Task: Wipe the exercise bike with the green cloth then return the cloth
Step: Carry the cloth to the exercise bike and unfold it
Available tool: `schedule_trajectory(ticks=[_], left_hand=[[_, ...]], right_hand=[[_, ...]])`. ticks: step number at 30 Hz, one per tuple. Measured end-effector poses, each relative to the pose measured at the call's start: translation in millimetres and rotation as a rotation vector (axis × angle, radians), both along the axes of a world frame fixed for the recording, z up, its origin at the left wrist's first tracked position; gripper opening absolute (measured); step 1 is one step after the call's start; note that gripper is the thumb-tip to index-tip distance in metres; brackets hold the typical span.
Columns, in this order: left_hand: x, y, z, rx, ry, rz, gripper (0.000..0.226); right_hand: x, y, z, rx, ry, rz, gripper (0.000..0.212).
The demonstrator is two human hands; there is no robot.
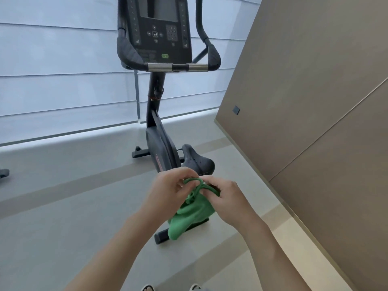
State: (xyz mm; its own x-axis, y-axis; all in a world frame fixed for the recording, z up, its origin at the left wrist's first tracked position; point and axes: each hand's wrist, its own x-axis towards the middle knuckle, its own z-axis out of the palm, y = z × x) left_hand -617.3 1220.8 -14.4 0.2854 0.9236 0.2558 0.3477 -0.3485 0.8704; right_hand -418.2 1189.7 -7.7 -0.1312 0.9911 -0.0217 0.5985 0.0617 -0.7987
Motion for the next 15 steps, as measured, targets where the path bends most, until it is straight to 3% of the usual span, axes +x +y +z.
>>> schedule_trajectory(ticks=[7, 15], left_hand=[[0.8, 41.9, -9.8, 0.050, 0.059, -0.065, 0.010], [12.6, 112.0, -11.4, 0.172, 0.091, 0.014, 0.016]], right_hand=[[12.3, 42.1, -3.4, 0.062, -0.017, -0.092, 0.026], [45.3, 112.2, 9.5, 0.140, -0.043, -0.123, 0.026]])
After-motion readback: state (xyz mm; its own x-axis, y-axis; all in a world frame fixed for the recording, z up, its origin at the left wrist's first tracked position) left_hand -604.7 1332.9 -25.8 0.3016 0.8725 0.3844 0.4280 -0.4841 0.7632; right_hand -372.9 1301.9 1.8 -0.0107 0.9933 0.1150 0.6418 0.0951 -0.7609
